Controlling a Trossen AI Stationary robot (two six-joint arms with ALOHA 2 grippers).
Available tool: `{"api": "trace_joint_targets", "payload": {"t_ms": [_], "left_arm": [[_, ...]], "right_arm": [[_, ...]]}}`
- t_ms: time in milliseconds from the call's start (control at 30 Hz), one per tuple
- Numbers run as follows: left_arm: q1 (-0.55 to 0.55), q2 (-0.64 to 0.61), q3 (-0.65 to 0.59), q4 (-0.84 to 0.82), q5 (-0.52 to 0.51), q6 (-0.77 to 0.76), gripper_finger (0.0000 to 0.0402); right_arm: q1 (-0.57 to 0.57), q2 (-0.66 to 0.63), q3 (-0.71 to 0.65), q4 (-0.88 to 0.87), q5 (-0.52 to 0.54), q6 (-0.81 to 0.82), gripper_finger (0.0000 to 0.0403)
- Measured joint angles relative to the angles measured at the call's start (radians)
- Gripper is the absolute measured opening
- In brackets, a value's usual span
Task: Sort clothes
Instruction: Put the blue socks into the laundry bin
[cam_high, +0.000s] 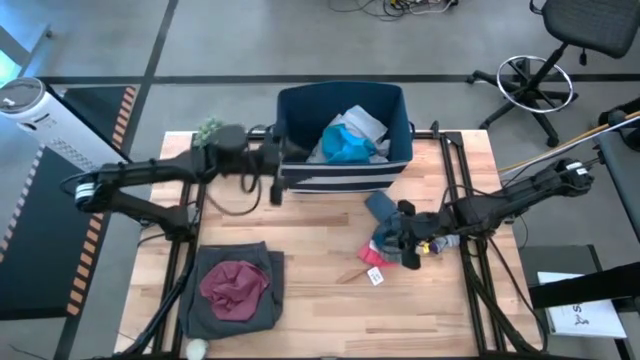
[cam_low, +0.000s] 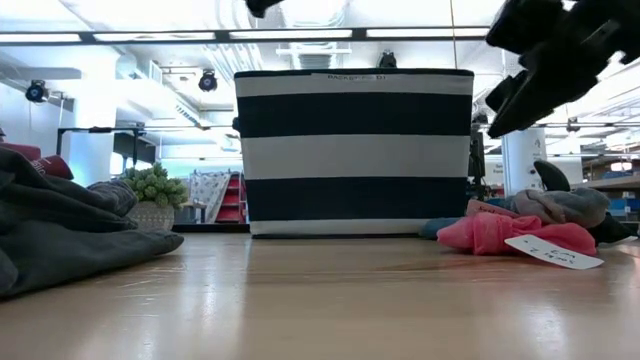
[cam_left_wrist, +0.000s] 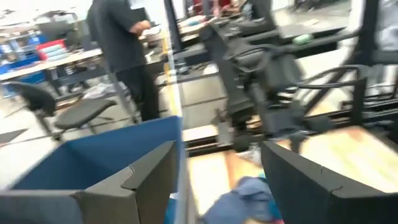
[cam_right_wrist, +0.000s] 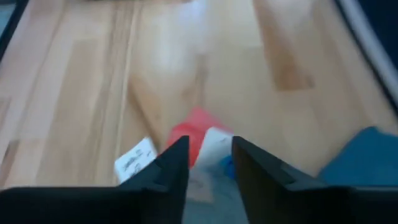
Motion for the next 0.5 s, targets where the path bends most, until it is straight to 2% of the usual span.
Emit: {"api": "trace_joint_targets", "payload": {"t_ms": [267,500], "left_arm": [[-0.218,-0.18,-0.241,0.045,-0.313,0.011,0.0232],[-0.393,-0.254,-0.425,0.205,-0.506,-0.019,0.0226]], "right_arm": [[0.085,0.133,0.0,-0.001,0.037,0.05,0.0198],[0.086,0.243,0.055,-0.051,0.098,0.053,0.0244]]}}
